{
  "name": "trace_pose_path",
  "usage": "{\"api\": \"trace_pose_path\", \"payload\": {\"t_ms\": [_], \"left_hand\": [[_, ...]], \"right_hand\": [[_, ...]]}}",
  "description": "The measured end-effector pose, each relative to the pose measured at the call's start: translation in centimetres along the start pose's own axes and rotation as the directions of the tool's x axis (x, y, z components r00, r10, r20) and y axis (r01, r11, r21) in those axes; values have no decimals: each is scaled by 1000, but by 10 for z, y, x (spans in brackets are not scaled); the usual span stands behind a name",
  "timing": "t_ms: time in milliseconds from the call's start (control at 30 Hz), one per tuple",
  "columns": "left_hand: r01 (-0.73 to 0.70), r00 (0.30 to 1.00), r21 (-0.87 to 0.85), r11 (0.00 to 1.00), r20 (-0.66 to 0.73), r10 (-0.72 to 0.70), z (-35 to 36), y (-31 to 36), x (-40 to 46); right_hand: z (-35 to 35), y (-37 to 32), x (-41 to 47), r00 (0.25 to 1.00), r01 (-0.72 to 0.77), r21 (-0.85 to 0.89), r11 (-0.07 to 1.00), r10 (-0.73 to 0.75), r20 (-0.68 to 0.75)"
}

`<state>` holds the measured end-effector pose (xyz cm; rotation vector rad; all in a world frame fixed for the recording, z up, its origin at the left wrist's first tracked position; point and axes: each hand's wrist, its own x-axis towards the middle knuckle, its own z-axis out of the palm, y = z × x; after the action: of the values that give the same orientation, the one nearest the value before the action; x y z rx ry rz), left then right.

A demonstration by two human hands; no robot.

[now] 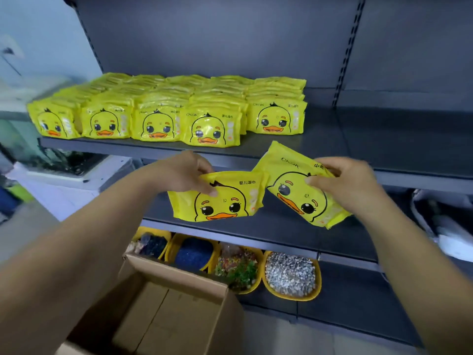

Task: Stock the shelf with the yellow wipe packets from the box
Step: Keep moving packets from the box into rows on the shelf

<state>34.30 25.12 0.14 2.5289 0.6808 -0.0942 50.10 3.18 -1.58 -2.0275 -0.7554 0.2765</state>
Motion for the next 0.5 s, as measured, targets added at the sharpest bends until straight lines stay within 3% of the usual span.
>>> {"api": "trace_pose_path", "payload": {"t_ms": [200,500], "left_hand": [[-72,997,-53,996,-28,70,-4,59,41],[-111,992,82,990,-49,115,-36,96,131]], "right_hand": [[-76,10,23,997,50,6,999,-49,-55],[-117,15,67,993,47,-92,995,-56,-102]]}}
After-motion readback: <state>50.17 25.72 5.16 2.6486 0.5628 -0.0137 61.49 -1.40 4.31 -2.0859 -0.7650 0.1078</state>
